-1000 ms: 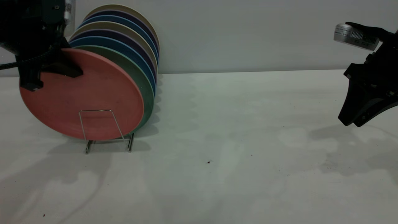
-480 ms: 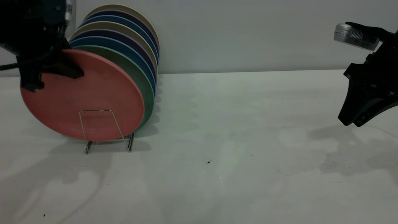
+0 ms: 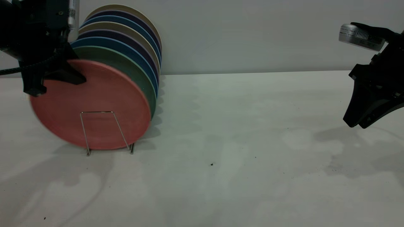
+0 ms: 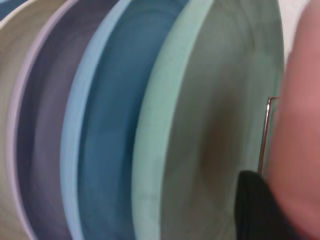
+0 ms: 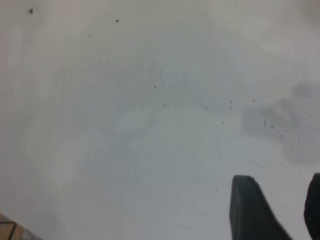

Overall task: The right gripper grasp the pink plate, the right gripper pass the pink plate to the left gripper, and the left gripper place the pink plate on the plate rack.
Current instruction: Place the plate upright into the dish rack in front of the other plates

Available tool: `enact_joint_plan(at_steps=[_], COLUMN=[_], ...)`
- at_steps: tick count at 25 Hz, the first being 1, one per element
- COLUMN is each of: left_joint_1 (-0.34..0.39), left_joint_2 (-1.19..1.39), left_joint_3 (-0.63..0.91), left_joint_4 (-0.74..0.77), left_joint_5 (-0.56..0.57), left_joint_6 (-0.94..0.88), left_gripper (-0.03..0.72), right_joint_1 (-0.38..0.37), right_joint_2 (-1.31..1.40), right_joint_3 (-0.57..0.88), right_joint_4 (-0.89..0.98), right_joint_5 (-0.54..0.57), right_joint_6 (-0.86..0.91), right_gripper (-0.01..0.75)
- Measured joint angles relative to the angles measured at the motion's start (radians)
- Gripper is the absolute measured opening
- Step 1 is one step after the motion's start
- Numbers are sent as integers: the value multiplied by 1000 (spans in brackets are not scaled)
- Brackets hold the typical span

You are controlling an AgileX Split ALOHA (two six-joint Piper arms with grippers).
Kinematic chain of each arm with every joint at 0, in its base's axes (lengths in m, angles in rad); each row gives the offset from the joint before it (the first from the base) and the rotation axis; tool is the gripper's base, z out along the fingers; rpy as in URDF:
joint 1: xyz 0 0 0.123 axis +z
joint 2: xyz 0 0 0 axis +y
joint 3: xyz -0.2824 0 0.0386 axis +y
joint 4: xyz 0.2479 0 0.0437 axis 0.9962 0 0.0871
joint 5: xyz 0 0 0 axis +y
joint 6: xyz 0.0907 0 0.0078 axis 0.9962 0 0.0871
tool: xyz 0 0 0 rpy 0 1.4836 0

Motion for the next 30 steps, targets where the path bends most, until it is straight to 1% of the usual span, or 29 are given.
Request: enact_joint_plan(at_steps=[3,6,12,24,28,30], left_joint_1=[0,0,0,0,0,0], left_joint_2=[0,0,-19,-83,-133,-174], left_joint_3=[-1,-1,-1,-1,-1,-1], left_joint_4=[-1,-1,1,8,9,9], left_joint_5=[0,0,34,31,37,61], left_joint_6=[0,0,1,1,1,-7], left_gripper=[370,401,406,406,406,406], right_joint_1=[0,0,0,0,0,0], right_joint_2=[0,0,0,0,0,0], right_joint_3=[0,0,0,0,0,0], right_joint_4=[0,0,0,0,2,18], right_joint_5=[0,0,-1,-3,-4,-4], right_joint_6=[0,0,0,0,0,-22], right_gripper=[287,287,287,287,287,287])
